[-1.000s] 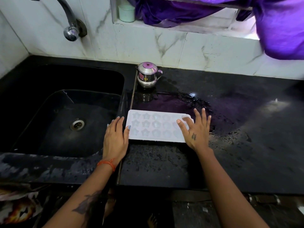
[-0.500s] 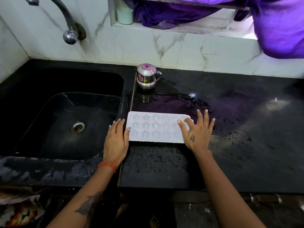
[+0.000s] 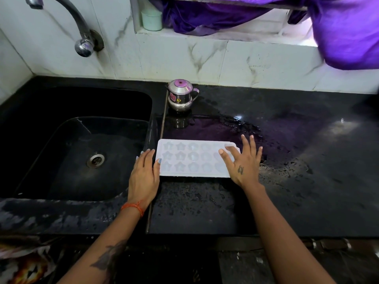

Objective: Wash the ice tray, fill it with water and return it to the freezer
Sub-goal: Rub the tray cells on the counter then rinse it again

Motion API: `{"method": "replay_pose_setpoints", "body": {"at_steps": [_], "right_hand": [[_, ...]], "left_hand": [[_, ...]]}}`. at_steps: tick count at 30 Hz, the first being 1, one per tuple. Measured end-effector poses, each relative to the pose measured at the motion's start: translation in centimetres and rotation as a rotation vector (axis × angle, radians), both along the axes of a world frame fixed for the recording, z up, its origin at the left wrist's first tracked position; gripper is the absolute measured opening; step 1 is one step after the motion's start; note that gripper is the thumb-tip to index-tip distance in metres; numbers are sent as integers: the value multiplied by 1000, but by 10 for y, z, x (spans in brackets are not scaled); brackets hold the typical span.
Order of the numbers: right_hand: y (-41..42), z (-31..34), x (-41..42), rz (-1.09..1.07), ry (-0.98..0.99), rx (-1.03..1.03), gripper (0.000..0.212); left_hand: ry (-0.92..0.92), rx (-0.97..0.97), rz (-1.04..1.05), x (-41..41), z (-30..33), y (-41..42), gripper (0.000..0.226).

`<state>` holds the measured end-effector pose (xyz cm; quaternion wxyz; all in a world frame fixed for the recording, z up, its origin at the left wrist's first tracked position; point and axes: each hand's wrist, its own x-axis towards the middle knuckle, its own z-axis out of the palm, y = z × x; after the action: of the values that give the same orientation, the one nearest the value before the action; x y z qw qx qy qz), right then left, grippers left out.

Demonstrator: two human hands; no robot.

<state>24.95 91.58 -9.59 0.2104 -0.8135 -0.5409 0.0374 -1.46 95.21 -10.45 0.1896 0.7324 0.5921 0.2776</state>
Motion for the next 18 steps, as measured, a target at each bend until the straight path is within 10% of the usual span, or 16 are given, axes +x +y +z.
{"method": "replay_pose_setpoints", "body": {"at_steps": [18], "right_hand": [[5, 3, -4, 53, -34, 195, 59]], "left_hand": [[26, 13, 27, 0, -1, -1, 43]]}}
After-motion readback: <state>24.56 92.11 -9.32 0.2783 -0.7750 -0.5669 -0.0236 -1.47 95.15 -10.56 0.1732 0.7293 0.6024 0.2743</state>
